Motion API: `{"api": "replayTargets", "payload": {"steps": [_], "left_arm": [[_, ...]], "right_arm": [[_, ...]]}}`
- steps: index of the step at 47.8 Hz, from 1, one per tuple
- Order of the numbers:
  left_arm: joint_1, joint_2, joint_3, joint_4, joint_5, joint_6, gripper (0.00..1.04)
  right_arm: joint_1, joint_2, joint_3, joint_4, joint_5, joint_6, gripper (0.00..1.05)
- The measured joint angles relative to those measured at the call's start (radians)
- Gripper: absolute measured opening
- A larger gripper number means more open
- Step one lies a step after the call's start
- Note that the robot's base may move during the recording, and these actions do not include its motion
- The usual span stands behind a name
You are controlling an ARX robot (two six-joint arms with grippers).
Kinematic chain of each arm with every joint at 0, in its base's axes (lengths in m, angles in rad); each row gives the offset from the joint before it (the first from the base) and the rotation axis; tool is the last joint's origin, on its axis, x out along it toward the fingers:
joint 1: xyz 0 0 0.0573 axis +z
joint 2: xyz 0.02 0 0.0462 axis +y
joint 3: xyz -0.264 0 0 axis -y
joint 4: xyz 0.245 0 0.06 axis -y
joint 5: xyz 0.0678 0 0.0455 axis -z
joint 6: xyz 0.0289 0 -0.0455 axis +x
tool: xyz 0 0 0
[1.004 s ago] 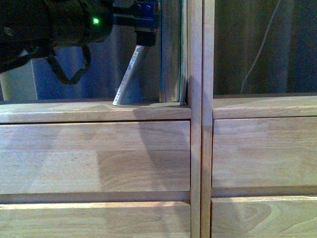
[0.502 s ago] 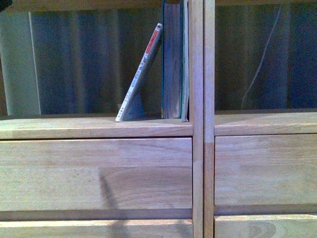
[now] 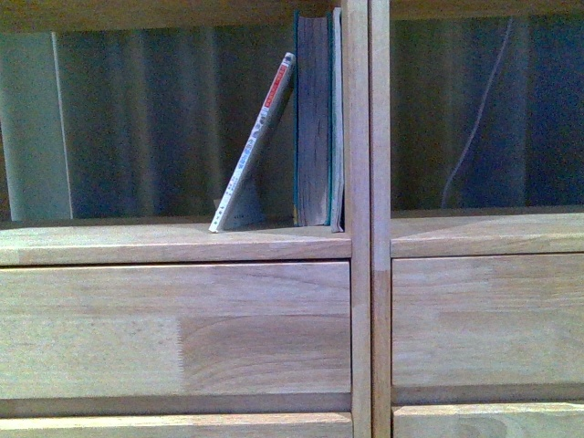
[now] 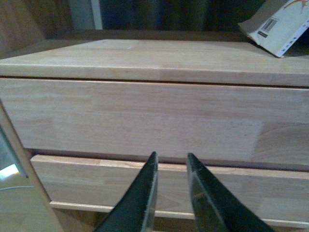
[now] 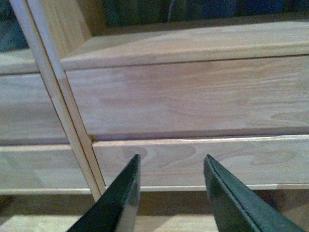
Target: Organize books on shelf
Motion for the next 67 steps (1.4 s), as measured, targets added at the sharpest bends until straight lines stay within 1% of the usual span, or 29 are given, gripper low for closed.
{"api": "replayTargets", "payload": {"steps": [2, 3, 5, 7, 8, 11, 12, 35, 40, 62, 64, 67], "left_arm": [[0.004, -0.019, -0.03, 0.011, 0.001, 0.0, 0.15], [0.004, -0.023, -0.037, 0.013, 0.001, 0.0, 0.13], [0.005, -0.048, -0.073, 0.022, 0.002, -0.001, 0.04], [0.005, -0.068, -0.102, 0.028, 0.002, -0.003, 0.03], [0.006, -0.072, -0.108, 0.029, 0.002, -0.003, 0.03], [0.006, -0.096, -0.138, 0.035, 0.004, -0.003, 0.03], [0.006, -0.109, -0.153, 0.036, 0.005, -0.003, 0.03], [0.006, -0.281, -0.292, 0.01, 0.004, -0.003, 0.03], [0.006, -0.328, -0.315, -0.015, 0.004, -0.003, 0.03], [0.006, -0.483, -0.363, -0.117, 0.004, -0.003, 0.03], [0.006, -0.497, -0.383, -0.1, 0.004, -0.003, 0.03], [0.006, -0.518, -0.393, -0.117, 0.004, -0.003, 0.03]], "right_arm": [[0.001, -0.014, -0.027, 0.007, -0.002, -0.019, 0.36], [0.001, -0.018, -0.033, 0.009, -0.004, -0.023, 0.34], [0.003, -0.038, -0.058, 0.018, -0.007, -0.035, 0.25], [0.003, -0.057, -0.078, 0.026, -0.006, -0.042, 0.17], [0.003, -0.061, -0.082, 0.027, -0.006, -0.043, 0.15], [0.003, -0.08, -0.106, 0.034, -0.006, -0.047, 0.04], [0.003, -0.088, -0.119, 0.036, -0.006, -0.055, 0.03], [0.003, -0.188, -0.23, 0.045, -0.006, -0.058, 0.03], [0.003, -0.296, -0.246, -0.064, -0.006, -0.059, 0.03], [0.003, -0.365, -0.288, -0.066, -0.004, -0.061, 0.03], [0.003, -0.385, -0.309, -0.066, -0.004, -0.061, 0.03], [0.003, -0.389, -0.309, -0.064, -0.004, -0.061, 0.03]]}}
